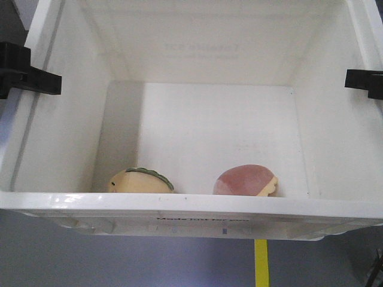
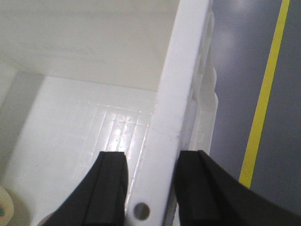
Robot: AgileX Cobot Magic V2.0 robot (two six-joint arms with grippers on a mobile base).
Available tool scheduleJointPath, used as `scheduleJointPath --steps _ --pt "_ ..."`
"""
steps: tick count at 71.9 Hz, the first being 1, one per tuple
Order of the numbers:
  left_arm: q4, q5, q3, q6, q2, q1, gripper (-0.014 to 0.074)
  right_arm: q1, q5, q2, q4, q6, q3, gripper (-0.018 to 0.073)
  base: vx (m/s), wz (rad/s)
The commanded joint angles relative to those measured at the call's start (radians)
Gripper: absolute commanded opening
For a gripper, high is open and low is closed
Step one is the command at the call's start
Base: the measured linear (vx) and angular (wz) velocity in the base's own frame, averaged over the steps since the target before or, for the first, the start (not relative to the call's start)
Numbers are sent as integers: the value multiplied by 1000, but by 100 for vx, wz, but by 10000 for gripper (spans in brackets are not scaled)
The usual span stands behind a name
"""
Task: Place moving items into box and shelve
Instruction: 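Keep holding the tote level with both grippers during driving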
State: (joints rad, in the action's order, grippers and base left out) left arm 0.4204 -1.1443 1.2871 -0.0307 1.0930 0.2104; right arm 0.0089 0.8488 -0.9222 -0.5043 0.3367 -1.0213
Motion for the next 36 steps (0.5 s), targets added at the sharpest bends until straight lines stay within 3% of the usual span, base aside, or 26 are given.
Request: scheduleJointPath --steps 1,36 --pt "96 134 36 22 -26 2 0 1 -98 15 -89 26 -44 -6 59 -3" --pt "96 134 36 22 -24 2 0 1 -98 15 -90 26 -44 -6 60 -8"
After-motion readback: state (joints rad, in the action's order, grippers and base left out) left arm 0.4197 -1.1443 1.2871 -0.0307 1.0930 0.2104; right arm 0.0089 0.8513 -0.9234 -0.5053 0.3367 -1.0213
